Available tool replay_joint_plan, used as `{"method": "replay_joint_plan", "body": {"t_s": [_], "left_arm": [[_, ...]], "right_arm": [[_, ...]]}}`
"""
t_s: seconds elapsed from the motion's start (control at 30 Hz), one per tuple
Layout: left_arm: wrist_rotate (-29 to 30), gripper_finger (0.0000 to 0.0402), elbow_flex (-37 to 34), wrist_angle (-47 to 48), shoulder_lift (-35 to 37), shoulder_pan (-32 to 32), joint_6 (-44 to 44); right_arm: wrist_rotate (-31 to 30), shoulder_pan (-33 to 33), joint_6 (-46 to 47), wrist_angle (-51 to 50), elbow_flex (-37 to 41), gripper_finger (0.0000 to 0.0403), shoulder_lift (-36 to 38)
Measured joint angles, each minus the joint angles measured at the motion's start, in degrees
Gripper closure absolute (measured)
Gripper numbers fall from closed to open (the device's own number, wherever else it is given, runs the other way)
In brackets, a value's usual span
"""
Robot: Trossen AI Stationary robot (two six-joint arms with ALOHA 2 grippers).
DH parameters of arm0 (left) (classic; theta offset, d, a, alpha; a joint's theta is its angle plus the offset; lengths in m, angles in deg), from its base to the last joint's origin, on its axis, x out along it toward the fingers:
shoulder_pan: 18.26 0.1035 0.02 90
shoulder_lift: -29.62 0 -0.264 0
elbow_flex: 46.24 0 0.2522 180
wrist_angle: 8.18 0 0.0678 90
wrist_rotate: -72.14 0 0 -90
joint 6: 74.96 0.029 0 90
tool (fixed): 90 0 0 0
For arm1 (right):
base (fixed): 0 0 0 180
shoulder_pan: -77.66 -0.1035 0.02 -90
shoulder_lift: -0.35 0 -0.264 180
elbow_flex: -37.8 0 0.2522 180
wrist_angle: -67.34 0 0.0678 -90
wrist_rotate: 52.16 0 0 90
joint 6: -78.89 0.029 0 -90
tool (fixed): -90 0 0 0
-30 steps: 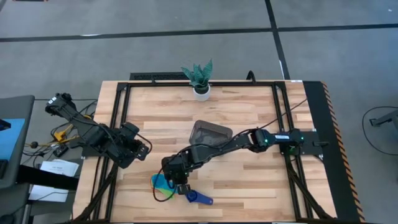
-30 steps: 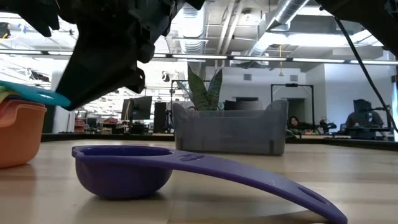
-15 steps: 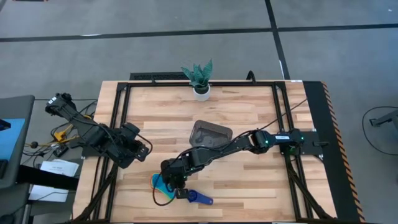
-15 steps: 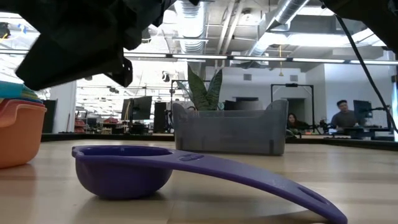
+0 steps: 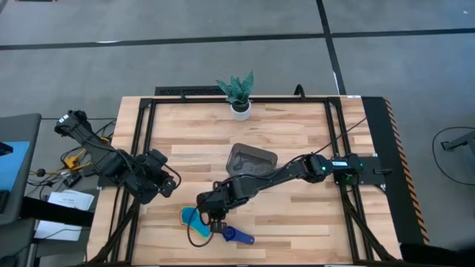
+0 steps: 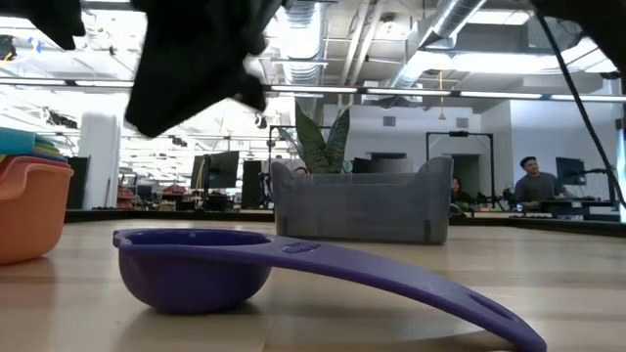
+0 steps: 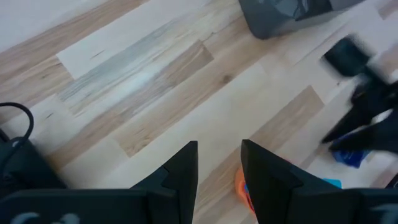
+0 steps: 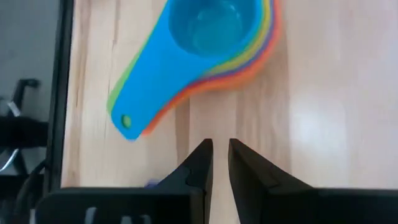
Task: Nest measuring cups in basket
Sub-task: Stack the dark blue measuring cup on top of the light blue measuring cup
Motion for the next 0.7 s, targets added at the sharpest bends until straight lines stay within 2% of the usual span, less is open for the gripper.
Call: {"method": "replay_joint_plan", "body": {"t_s": [0.1, 0.23, 0.6, 0.7], "left_arm": [[0.0, 0.0292, 0.0, 0.1, 0.0, -0.8, 1.3], [0.2, 0.0292, 0.0, 0.1, 0.0, -1.0, 3.3], [0.5, 0.0292, 0.0, 0.3, 0.0, -1.0, 9.3], [0.5, 0.0292, 0.0, 0.2, 0.0, -1.0, 9.7]], "right_arm": [[-3.0, -1.5, 4.5, -3.4, -0.1, 0.0329, 0.3], [-4.0, -3.2, 8.0, -7.6, 0.1, 0.0318, -0.1], [-4.3, -5.6, 10.2, -7.8, 0.1, 0.0215, -0.8], [-4.6, -5.8, 10.3, -7.6, 0.4, 0.0199, -0.8]]}}
